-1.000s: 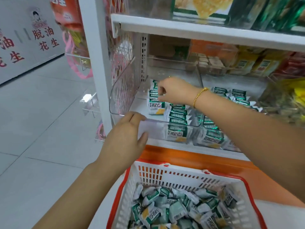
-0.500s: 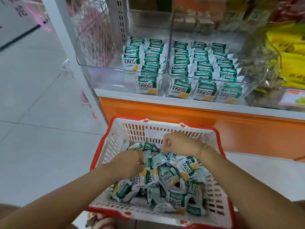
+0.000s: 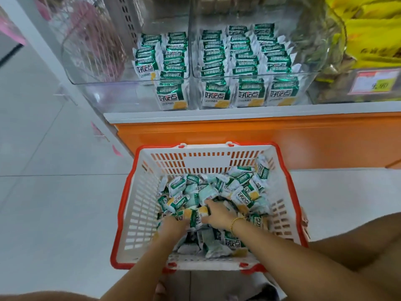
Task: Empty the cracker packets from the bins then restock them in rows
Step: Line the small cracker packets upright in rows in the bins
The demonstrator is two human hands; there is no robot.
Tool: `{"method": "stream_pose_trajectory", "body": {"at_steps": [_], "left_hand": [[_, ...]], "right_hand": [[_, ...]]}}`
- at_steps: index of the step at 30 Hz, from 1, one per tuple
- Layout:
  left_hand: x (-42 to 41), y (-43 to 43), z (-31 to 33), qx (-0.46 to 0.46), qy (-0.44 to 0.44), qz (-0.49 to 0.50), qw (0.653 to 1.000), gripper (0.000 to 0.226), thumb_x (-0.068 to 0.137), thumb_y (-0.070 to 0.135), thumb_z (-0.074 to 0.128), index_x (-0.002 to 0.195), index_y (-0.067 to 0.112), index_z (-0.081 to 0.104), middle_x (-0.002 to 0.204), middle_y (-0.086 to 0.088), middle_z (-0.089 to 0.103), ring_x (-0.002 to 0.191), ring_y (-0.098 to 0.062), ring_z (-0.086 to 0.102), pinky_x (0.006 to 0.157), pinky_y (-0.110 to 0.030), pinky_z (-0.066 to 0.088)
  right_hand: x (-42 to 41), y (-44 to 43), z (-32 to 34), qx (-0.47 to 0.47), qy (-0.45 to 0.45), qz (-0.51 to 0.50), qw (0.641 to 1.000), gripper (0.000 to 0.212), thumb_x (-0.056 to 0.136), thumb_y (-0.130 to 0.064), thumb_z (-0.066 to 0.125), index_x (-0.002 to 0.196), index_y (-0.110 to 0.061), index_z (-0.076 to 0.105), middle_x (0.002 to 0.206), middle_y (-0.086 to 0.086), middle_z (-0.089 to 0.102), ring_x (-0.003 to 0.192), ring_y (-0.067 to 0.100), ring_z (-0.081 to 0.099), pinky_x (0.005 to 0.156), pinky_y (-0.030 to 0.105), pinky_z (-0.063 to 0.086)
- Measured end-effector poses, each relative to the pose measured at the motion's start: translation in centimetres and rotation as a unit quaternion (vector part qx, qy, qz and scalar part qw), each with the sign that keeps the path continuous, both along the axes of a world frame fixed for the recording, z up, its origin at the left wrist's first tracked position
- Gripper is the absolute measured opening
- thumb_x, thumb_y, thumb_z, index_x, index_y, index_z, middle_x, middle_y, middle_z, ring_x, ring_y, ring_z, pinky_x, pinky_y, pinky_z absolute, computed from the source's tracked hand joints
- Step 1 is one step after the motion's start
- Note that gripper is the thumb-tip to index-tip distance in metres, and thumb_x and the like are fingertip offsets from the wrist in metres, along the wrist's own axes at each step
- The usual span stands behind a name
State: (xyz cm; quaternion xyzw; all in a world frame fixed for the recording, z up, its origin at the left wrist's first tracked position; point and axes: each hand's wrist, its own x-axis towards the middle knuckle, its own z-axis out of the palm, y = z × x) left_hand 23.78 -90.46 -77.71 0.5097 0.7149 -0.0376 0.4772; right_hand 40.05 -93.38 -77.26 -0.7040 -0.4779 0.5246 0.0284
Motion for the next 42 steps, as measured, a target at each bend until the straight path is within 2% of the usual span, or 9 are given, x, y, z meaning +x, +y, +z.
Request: {"method": "stream_pose_trajectory", "body": {"at_steps": [6,12,16,21,24,26,33,38,42], "left_hand": [[-1.1,0.6,-0.9,-0.065,-0.032,0.055,0.996,0.068,0.072,0.038,0.079,0.117,-0.006,0.056,0.062,-0.008,0.053,0.047,-0.016,0.045,0.041,-0.019,0.037],[-1.7,1.8,1.4,-0.096,-0.106,0.117,0.983,0.049,0.081,0.02,0.075,0.111,-0.013,0.055,0.093,-0.016,0.062,0.066,-0.02,0.061,0.054,-0.026,0.053],[-3.7,2.4,3.4,-0.063,-0.14,0.112,0.982,0.046,0.084,0.019,0.072,0.118,-0.008,0.057,0.094,-0.012,0.065,0.067,-0.013,0.064,0.067,-0.025,0.055],[-5.9,2.5,5.8,-0.059,-0.225,0.168,0.958,0.079,0.068,0.034,0.082,0.129,-0.006,0.051,0.112,-0.025,0.06,0.09,-0.02,0.061,0.069,-0.023,0.053],[-6.9,2.3,8.1,-0.052,-0.249,0.145,0.956,0.098,0.054,0.046,0.087,0.133,0.001,0.05,0.118,-0.015,0.062,0.105,-0.02,0.061,0.076,-0.022,0.051],[-6.7,2.2,10.6,-0.052,-0.257,0.105,0.959,0.092,0.051,0.052,0.087,0.127,0.009,0.058,0.121,-0.004,0.064,0.113,-0.02,0.058,0.084,-0.025,0.05],[-6.2,4.4,19.3,0.034,-0.248,0.02,0.968,0.069,0.048,0.047,0.084,0.108,0.016,0.07,0.109,-0.002,0.07,0.112,-0.022,0.059,0.101,-0.043,0.041],[-6.3,5.6,23.0,0.063,-0.256,-0.051,0.963,0.03,0.07,0.021,0.083,0.097,0.015,0.071,0.095,-0.004,0.074,0.09,-0.019,0.07,0.079,-0.031,0.058],[-5.4,5.7,23.5,0.036,-0.288,-0.082,0.954,0.042,0.066,0.022,0.086,0.103,0.011,0.071,0.101,-0.008,0.073,0.094,-0.022,0.07,0.079,-0.028,0.056]], "right_hand": [[-0.2,0.2,-0.8,-0.019,0.04,-0.033,0.998,0.081,0.083,-0.022,0.075,0.147,-0.022,0.026,0.142,0.011,0.044,0.121,0.029,0.051,0.096,0.039,0.049],[-0.5,0.0,-0.8,-0.002,0.065,-0.059,0.996,0.026,0.09,-0.028,0.065,0.105,-0.022,0.046,0.134,0.01,0.049,0.106,0.02,0.051,0.08,0.026,0.042],[-1.2,0.1,-0.5,0.02,0.048,-0.024,0.998,0.034,0.084,-0.024,0.072,0.075,-0.02,0.039,0.08,0.002,0.041,0.073,0.015,0.042,0.059,0.025,0.031],[-2.6,0.2,0.1,-0.015,0.066,0.026,0.997,0.051,0.077,-0.033,0.079,0.115,-0.014,0.05,0.111,-0.001,0.054,0.1,0.017,0.055,0.085,0.03,0.047],[-2.9,0.1,0.8,-0.053,0.152,-0.051,0.986,0.025,0.084,-0.021,0.073,0.093,-0.007,0.056,0.076,0.0,0.056,0.061,0.009,0.057,0.064,0.025,0.049],[-2.8,1.0,2.4,-0.054,0.253,-0.136,0.956,0.02,0.086,-0.01,0.07,0.076,-0.008,0.053,0.068,0.005,0.061,0.056,0.011,0.056,0.068,0.025,0.051],[-2.2,4.6,10.7,0.093,0.372,-0.156,0.91,0.038,0.092,0.003,0.055,0.129,0.002,0.049,0.124,0.021,0.058,0.104,0.028,0.067,0.093,0.037,0.054],[-2.1,4.8,14.2,0.156,0.411,-0.158,0.884,0.024,0.094,0.002,0.052,0.116,0.002,0.059,0.107,0.014,0.065,0.095,0.023,0.066,0.09,0.036,0.055],[-2.0,4.4,15.4,0.137,0.45,-0.191,0.861,0.021,0.094,0.007,0.048,0.111,0.003,0.059,0.101,0.01,0.066,0.088,0.015,0.067,0.08,0.026,0.056]]}}
